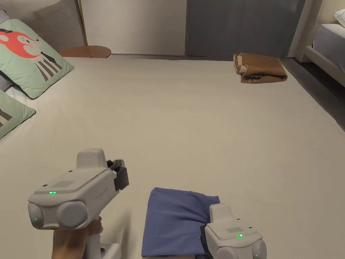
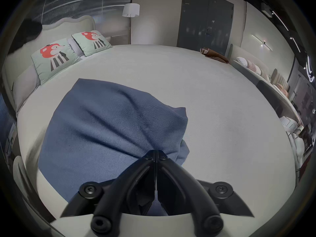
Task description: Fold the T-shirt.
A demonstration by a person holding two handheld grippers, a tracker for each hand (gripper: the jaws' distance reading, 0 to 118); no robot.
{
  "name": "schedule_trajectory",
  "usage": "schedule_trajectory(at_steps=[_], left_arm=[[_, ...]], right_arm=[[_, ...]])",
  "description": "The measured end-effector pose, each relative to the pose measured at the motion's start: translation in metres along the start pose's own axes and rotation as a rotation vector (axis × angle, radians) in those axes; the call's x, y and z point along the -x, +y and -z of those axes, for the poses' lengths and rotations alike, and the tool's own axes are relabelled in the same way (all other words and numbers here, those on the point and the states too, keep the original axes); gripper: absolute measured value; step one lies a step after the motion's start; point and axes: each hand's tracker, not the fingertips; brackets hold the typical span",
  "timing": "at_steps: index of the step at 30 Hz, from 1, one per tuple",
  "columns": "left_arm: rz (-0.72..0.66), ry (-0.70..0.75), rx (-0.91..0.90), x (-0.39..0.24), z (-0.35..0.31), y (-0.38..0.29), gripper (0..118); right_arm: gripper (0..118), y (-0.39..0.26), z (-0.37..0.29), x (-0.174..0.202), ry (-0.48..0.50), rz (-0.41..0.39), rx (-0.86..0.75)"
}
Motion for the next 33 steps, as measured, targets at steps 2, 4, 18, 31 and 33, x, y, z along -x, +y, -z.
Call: schedule_trajectory(at_steps=[2,4,18,31,33], left_arm=[[-0.108,-0.049,0.108,0.008,0.018,-0.009,24],[-0.212,-0.089,0.208,0.016,0.035,-0.017,73],[-0.323,-0.268,0.579,0.026,0.096,-0.056,62],[-0.265,-0.297,0.567,0.02,0.083,-0.051,13],[-0.244,-0.293,0.562,0.041,0.089,-0.038,13]], right_arm=[[0,-0.001,-0.003,-0.002,0.015,0.027,0.007],[0,0.0,-0.003,-0.004,0.025,0.036,0.014],[0,-0.005,0.007,-0.016,0.077,0.102,0.017],[0,0.001,0.0,-0.006,0.065,0.099,-0.041],[0,0.015,-0.012,0.002,0.06,0.108,-0.114]])
